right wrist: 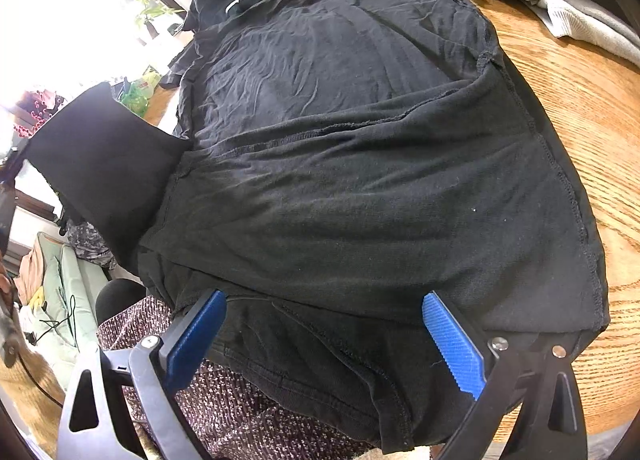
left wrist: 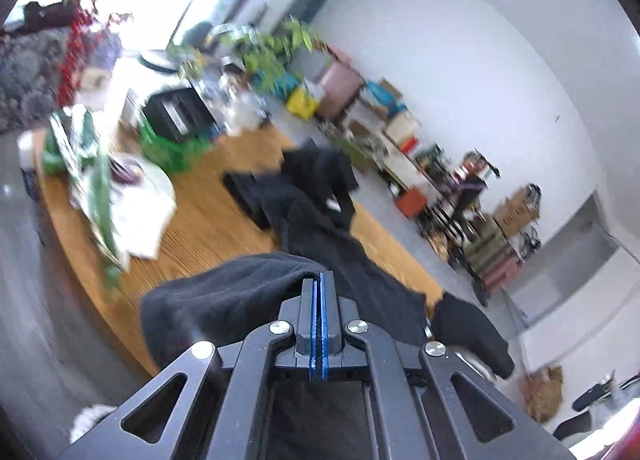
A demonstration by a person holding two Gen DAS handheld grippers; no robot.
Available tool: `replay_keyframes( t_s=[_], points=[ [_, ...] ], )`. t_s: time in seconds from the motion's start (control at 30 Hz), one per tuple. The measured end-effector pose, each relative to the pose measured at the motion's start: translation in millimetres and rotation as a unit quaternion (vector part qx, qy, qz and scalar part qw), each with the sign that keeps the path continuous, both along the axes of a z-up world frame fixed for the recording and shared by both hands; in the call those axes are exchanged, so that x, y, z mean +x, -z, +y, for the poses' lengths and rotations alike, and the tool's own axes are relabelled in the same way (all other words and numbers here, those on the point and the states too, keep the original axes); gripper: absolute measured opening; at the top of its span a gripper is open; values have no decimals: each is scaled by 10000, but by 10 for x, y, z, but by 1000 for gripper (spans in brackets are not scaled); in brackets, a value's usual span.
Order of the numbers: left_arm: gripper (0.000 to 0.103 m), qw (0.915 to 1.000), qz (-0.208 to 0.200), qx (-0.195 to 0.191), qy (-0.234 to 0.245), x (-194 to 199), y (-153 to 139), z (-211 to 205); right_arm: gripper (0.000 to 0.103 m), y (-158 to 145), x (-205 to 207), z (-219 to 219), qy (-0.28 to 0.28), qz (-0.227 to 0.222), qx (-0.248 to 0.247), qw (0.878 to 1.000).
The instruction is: Fold clothes
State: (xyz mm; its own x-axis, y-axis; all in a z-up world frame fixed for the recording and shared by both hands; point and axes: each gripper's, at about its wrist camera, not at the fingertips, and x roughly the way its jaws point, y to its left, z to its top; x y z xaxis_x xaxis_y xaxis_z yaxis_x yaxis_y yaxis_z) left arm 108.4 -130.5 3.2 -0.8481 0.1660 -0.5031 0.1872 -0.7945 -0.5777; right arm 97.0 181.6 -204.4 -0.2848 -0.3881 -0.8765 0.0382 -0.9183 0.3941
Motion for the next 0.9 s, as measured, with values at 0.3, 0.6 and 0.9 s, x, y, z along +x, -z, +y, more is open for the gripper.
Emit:
replay_keyframes(
  t_s=[0.3, 0.6, 0.9],
  points=[
    [1, 9889, -103, -823, 1230, -160, -42, 888, 101, 3, -6, 3, 7, -14, 11, 10000],
    [68, 9340, -1714, 12, 3134, -597, 828, 1954, 98, -68, 25, 185, 341, -8, 206, 9992],
    [76, 9528, -1372, 424, 2676, -507, 663, 1413, 96, -126, 12, 356, 602, 45, 282, 9978]
  ],
)
